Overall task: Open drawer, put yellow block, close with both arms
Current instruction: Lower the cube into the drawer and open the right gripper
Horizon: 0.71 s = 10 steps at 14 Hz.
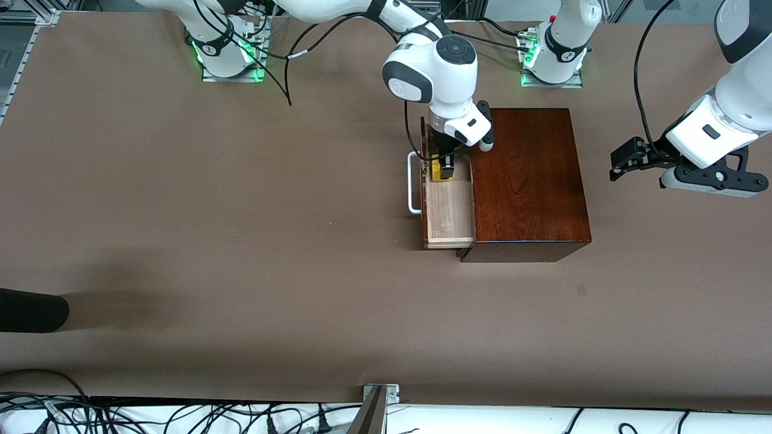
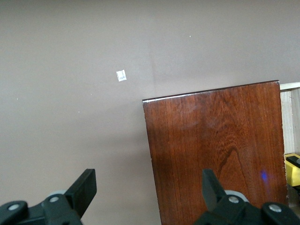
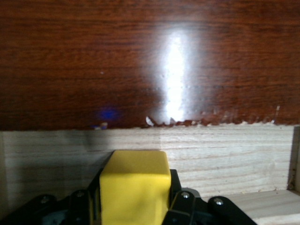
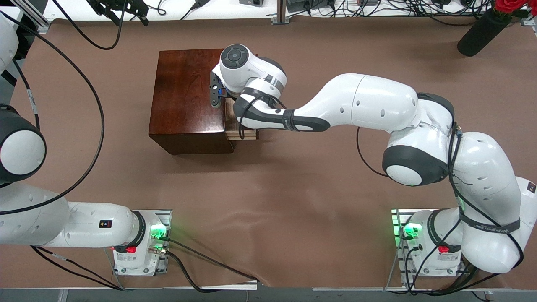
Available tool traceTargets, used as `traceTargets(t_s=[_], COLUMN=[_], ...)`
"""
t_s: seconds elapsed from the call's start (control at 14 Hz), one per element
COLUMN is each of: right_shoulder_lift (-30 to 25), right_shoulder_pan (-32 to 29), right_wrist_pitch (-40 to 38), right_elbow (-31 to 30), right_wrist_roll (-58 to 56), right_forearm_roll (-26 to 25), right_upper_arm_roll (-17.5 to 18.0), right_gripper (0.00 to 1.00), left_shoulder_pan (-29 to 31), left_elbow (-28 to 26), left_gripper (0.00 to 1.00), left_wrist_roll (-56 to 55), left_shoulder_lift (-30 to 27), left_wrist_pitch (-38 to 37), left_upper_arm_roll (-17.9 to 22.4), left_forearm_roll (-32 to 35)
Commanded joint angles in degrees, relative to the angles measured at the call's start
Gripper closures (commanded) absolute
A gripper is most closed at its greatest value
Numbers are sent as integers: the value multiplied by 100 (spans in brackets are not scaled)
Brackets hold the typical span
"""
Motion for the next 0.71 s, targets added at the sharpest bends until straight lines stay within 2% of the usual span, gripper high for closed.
traceTargets(t_s=[0.0,0.07,0.14,0.36,0.64], right_shoulder_lift=[192,184,166,-52,-772], right_shoulder_pan=[-1,-9,-44,-62,-176], right_wrist_pitch=[45,45,36,-26,-368], right_elbow=[165,174,174,218,244], right_wrist_roll=[-137,-137,-120,116,276], right_forearm_roll=[-102,-85,-50,-6,477], right_upper_arm_roll=[-19,-27,-19,25,-53], right_gripper=[99,24,0,0,0], left_shoulder_pan=[10,10,10,10,10], left_elbow=[119,119,119,119,119], left_gripper=[0,0,0,0,0], left_wrist_roll=[-11,-20,-20,-2,50], left_shoulder_lift=[0,0,0,0,0], left_wrist_pitch=[-139,-139,-139,-139,-174], left_upper_arm_roll=[-8,-8,-8,-8,1], left_forearm_roll=[-68,-68,-68,-68,-68])
